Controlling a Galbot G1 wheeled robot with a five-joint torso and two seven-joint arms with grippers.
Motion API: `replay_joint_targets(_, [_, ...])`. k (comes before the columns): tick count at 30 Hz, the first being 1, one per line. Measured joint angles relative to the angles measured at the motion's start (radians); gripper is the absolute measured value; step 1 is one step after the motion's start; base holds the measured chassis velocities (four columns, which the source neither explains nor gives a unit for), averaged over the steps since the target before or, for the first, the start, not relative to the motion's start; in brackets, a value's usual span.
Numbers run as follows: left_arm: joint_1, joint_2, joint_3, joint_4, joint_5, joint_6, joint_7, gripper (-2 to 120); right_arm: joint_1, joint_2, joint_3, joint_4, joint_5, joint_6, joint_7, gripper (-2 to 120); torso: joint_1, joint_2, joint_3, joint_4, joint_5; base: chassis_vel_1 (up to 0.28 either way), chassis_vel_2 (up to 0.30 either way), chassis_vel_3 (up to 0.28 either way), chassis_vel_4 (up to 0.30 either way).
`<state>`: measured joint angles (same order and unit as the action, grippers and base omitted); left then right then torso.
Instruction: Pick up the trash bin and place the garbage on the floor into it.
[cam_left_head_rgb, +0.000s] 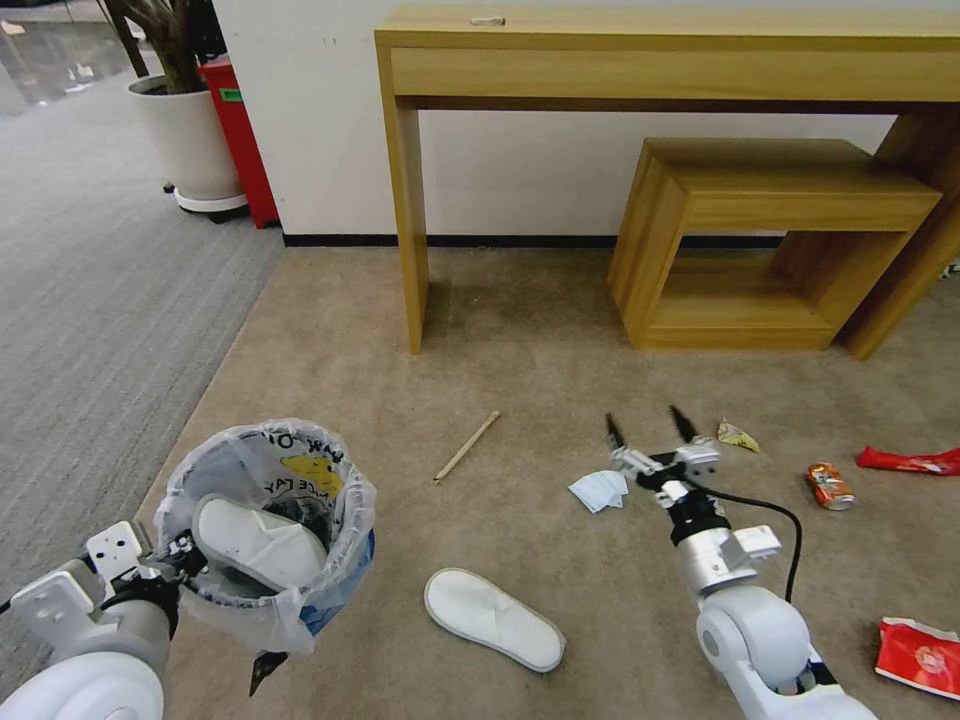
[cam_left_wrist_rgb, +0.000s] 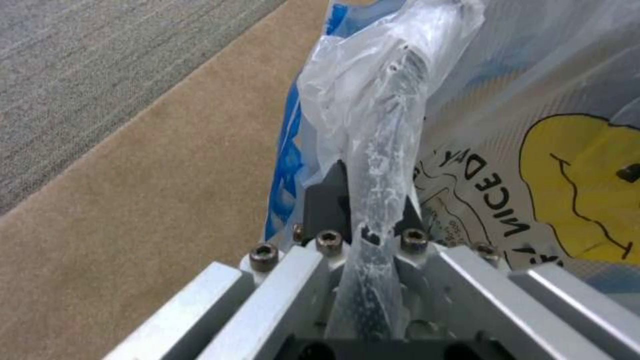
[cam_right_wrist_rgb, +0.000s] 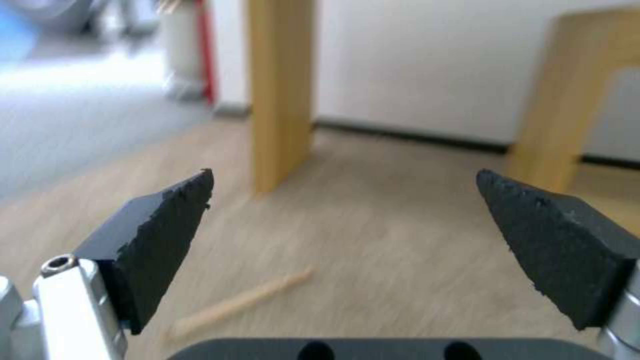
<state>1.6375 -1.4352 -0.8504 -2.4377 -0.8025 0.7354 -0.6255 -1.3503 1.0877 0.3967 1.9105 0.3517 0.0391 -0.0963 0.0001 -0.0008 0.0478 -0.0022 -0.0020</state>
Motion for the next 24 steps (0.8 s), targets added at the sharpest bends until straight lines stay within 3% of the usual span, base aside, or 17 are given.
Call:
replay_joint_targets(3, [0.001,-0.008,0.016,-0.003,0.018,0.0,-0.002,0,0.037,-0.038,-0.039,-0.018,-0.012,-0.055,-0.061,100,0.0,0.0,0.0,0.0001,-0.0001,0.0,0.0,0.0,0.0])
replay_joint_targets(6, [0.004,-0.018,0.033,-0.006,0.035,0.0,-0.004,0,0.099,-0.065,-0.111,-0.055,-0.068,-0.187,-0.106,100,0.0,0.0,0.0,0.0,0.0,0.0,0.0,0.0,0.0])
replay_joint_targets(9, [0.006,-0.02,0.035,-0.006,0.039,0.0,-0.005,0,0.128,-0.069,-0.142,-0.073,-0.072,-0.252,-0.144,100,0.0,0.0,0.0,0.0001,0.0,0.0,0.0,0.0,0.0])
replay_joint_targets(10, [0.007,-0.021,0.034,-0.006,0.04,0.0,-0.005,0,0.153,-0.073,-0.161,-0.09,-0.08,-0.307,-0.224,100,0.0,0.0,0.0,0.0001,0.0001,0.0,0.0,0.0,0.0])
replay_joint_targets(11, [0.007,-0.021,0.034,-0.006,0.04,0.0,-0.005,0,0.153,-0.073,-0.161,-0.09,-0.08,-0.307,-0.224,100,0.0,0.0,0.0,0.0001,0.0001,0.0,0.0,0.0,0.0])
replay_joint_targets(14, [0.003,-0.021,0.032,-0.005,0.042,0.0,-0.007,0,0.201,-0.084,-0.197,-0.132,-0.141,-0.341,-0.438,100,0.0,0.0,0.0,0.0001,-0.0001,0.0,0.0,0.0,0.0])
replay_joint_targets(19, [0.001,-0.026,0.036,-0.001,0.05,0.0,-0.008,0,0.238,-0.09,-0.245,-0.17,-0.154,-0.358,-0.49,100,0.0,0.0,0.0,0.0,-0.0002,0.0,0.0,0.0,0.0])
replay_joint_targets(24, [0.0,-0.032,0.045,0.011,0.066,-0.001,-0.008,0,0.31,-0.051,-0.361,-0.306,-0.202,-0.378,-0.492,100,0.0,0.0,0.0,0.0001,-0.0001,0.0,0.0,0.0,0.0])
